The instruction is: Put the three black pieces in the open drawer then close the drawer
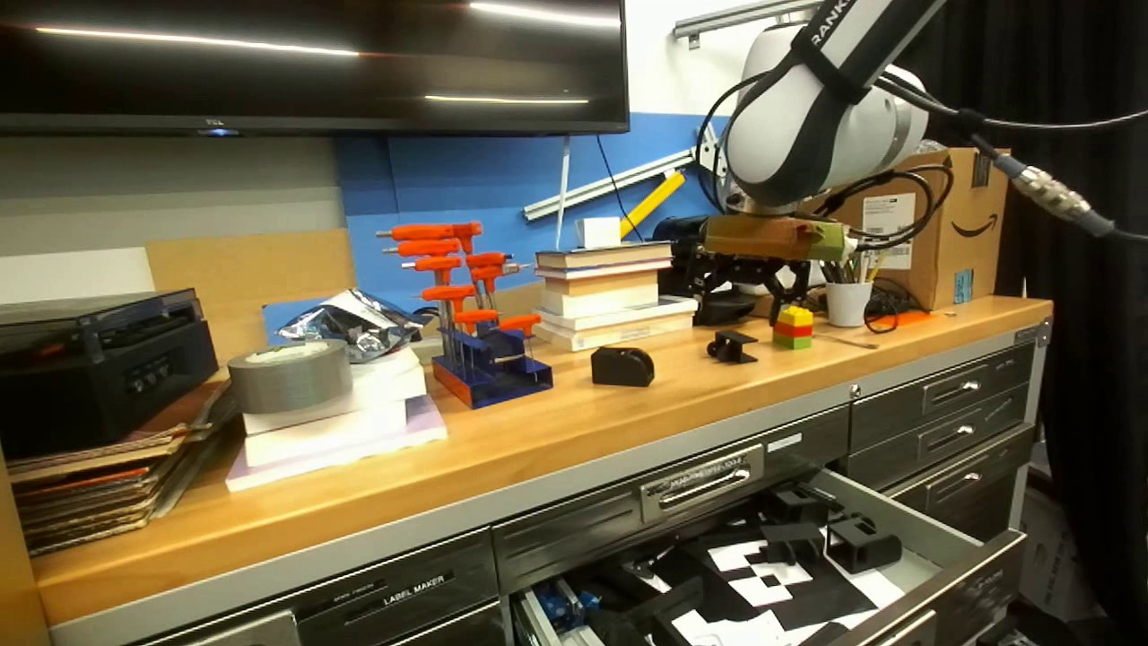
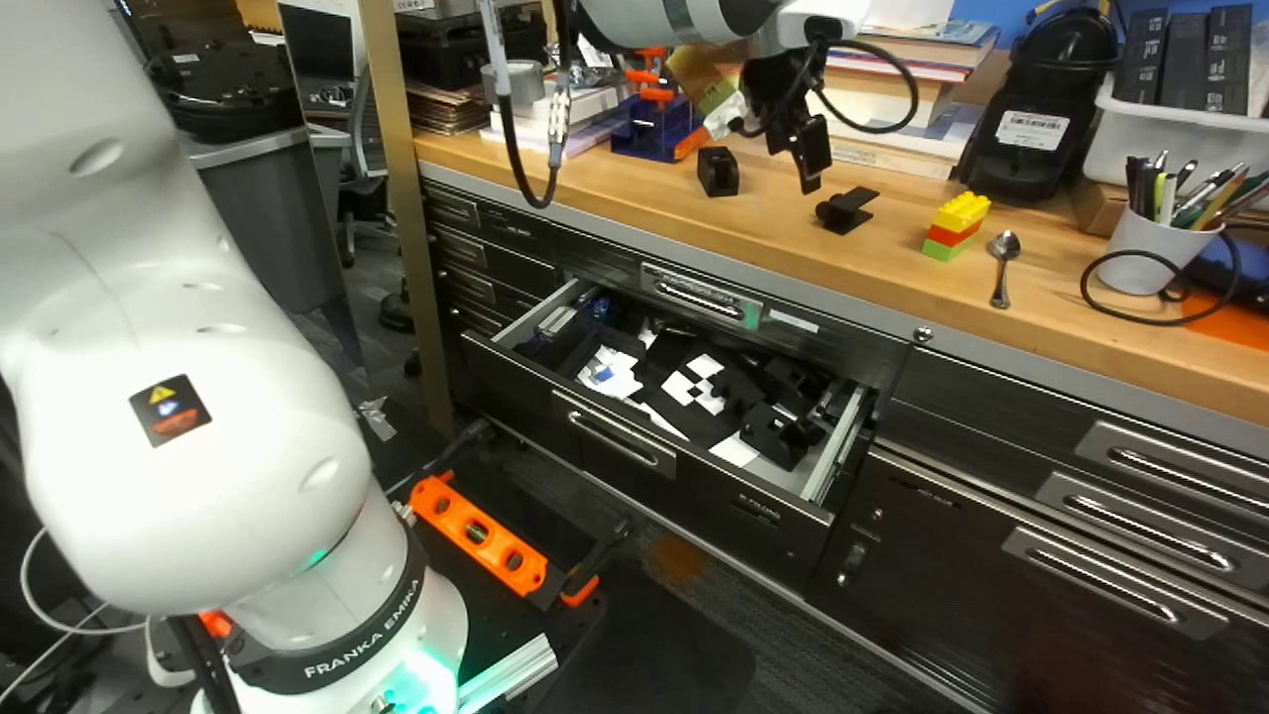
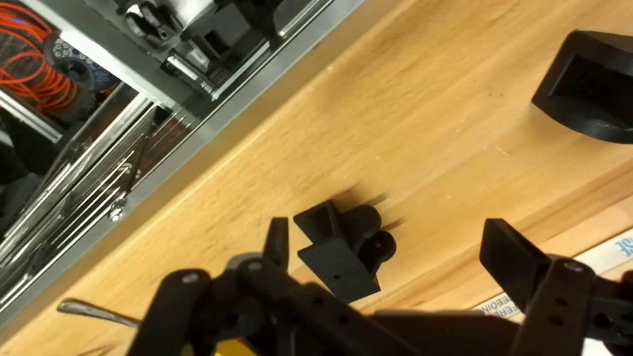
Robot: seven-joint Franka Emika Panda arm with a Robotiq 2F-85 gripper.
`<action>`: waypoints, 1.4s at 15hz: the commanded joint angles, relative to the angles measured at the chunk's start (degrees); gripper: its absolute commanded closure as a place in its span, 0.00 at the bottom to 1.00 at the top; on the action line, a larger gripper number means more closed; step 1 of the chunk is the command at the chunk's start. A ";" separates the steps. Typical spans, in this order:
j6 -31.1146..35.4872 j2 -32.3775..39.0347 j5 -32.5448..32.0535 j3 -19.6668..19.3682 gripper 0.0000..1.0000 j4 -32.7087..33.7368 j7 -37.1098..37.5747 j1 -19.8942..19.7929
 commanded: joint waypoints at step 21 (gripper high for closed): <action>-28.90 25.44 14.97 -5.86 0.00 35.98 -39.84 -1.23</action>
